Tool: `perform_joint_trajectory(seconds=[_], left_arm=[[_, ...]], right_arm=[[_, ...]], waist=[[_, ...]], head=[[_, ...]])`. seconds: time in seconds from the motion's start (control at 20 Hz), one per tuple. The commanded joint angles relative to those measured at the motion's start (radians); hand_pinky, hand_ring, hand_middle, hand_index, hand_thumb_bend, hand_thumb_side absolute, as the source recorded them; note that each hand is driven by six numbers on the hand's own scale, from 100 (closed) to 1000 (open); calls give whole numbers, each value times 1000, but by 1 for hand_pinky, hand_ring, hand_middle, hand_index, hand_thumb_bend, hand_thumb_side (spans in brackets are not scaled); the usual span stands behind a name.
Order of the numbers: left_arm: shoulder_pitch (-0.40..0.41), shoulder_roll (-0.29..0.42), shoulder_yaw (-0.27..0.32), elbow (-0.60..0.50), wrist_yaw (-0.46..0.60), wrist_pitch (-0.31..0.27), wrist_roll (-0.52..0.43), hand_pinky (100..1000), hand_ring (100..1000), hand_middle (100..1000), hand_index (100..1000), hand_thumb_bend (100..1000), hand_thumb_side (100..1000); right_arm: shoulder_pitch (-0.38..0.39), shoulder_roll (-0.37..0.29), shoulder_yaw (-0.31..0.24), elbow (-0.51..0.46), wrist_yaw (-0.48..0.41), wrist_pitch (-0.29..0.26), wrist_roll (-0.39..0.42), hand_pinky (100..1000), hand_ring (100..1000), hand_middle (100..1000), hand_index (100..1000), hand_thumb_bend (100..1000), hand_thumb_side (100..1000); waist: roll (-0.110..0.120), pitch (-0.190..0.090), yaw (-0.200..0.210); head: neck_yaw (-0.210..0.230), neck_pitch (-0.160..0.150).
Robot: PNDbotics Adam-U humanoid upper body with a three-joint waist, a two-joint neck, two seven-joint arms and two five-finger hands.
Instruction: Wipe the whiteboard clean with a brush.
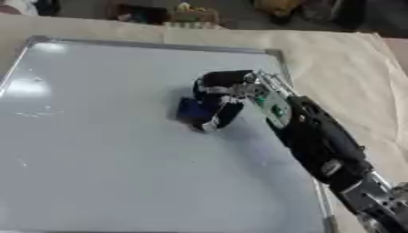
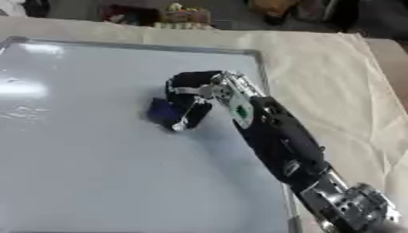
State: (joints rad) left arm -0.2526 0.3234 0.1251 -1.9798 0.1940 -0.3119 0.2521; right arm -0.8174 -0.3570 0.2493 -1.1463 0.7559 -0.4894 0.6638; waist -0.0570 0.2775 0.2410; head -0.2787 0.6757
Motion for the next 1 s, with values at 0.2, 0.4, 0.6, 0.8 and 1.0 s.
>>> perform_joint_trajectory(seconds=[0.2, 0.4, 0.6, 0.8, 1.0], left_arm=[[-11, 8, 0, -20, 1, -2, 1, 329, 394, 453, 489, 100, 858], [-10, 7, 0, -20, 0, -1, 1, 329, 394, 453, 489, 100, 857], [-10, 8, 1, -20, 0, -2, 2, 330, 394, 453, 489, 100, 857], [-11, 8, 0, -20, 0, -2, 2, 330, 393, 453, 489, 100, 857], [-10, 7, 0, -20, 0, -2, 2, 329, 393, 453, 488, 100, 857]], right_arm=[[6, -4, 35, -47, -71, -104, 183, 356, 313, 100, 208, 100, 206], [7, -7, 42, -74, -112, -91, 220, 354, 309, 100, 207, 100, 199], [8, -9, 50, -94, -143, -82, 241, 352, 304, 100, 206, 100, 192], [8, -10, 60, -104, -155, -79, 243, 351, 304, 100, 206, 100, 195], [6, -13, 51, -99, -146, -71, 243, 351, 307, 100, 206, 100, 204]], waist=[[7, -10, 1], [6, -10, 1], [7, -11, 3], [7, -10, 4], [7, -9, 4]], head=[[-5, -9], [-5, -10], [-7, -12], [-7, -14], [-8, -14]])
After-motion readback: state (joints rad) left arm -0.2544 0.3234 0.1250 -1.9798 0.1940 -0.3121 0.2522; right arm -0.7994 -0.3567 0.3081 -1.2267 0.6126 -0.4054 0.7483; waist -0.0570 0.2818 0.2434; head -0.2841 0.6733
